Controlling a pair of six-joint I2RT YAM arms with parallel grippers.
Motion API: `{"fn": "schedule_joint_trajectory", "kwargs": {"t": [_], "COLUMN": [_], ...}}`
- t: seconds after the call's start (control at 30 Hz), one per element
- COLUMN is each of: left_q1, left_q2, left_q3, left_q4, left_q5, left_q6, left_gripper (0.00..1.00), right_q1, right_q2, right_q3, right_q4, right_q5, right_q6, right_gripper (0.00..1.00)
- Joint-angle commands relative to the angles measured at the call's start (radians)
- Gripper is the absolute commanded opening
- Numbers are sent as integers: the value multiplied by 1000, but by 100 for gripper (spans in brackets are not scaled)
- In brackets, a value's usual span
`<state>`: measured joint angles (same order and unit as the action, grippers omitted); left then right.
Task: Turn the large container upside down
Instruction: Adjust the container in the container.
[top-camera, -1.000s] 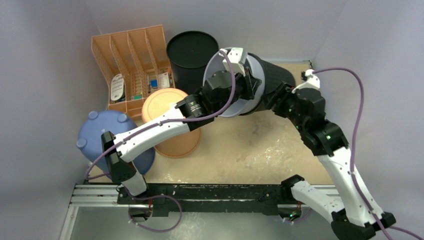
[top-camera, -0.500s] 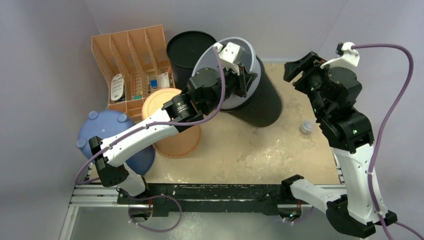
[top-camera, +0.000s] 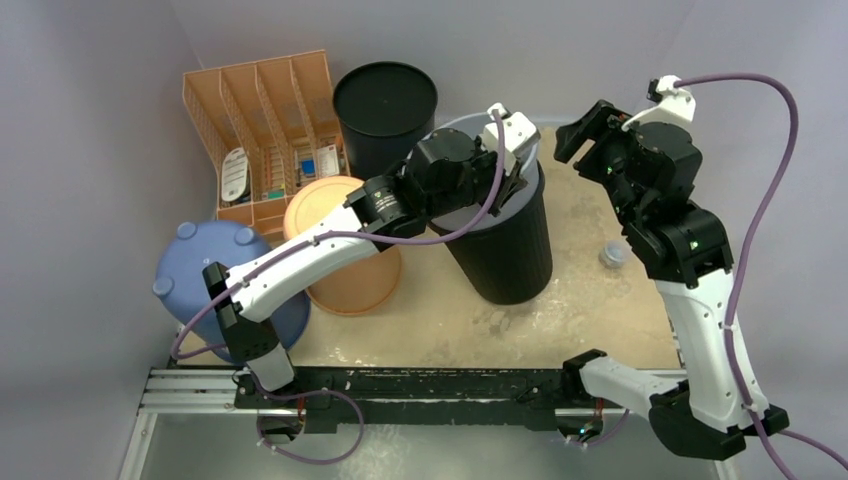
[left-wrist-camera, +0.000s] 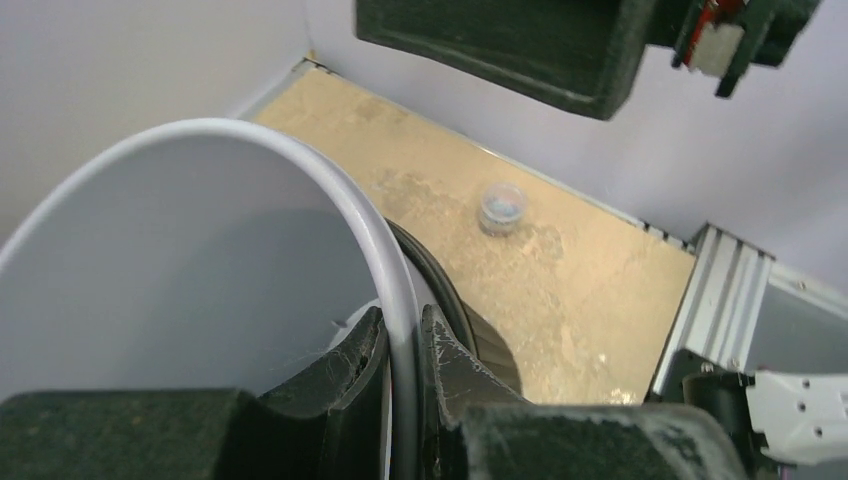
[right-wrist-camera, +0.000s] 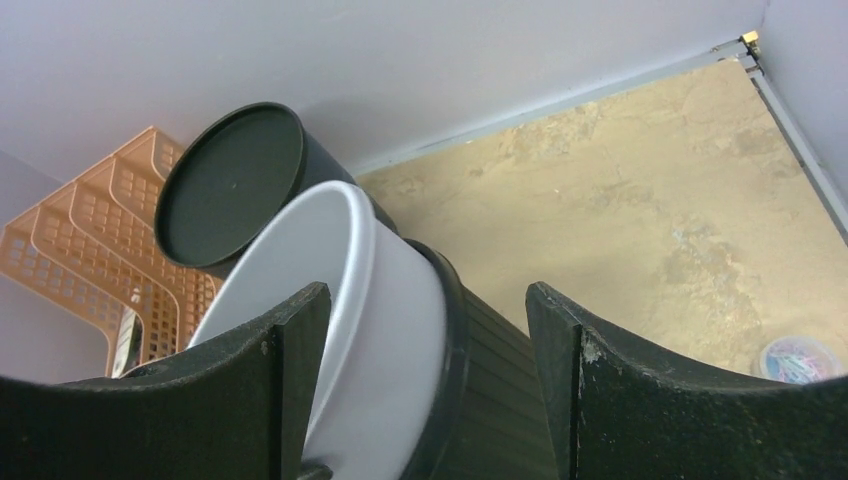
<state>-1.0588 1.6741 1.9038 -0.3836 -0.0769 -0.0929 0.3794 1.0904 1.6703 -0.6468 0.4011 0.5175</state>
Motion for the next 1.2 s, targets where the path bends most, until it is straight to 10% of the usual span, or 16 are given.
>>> {"fn": "schedule_joint_trajectory", "kwargs": {"t": [0.0, 0.4, 1.17], "left_q1": [-16, -14, 30], "left_q2": [-11, -39, 9], "left_q3": [152, 76, 44], "left_q4": [60, 269, 430], "left_q5": [93, -100, -570], "left_q6": [134, 23, -510], "left_gripper": [0, 0, 0], "right_q1": [1, 1, 1], "right_q2": [-27, -72, -62], "right_q3": [37, -65, -271], "right_q4": [5, -100, -222], "right_q5": [7, -2, -28], "right_q6": [-13, 48, 107], "right_gripper": [75, 63, 82]}}
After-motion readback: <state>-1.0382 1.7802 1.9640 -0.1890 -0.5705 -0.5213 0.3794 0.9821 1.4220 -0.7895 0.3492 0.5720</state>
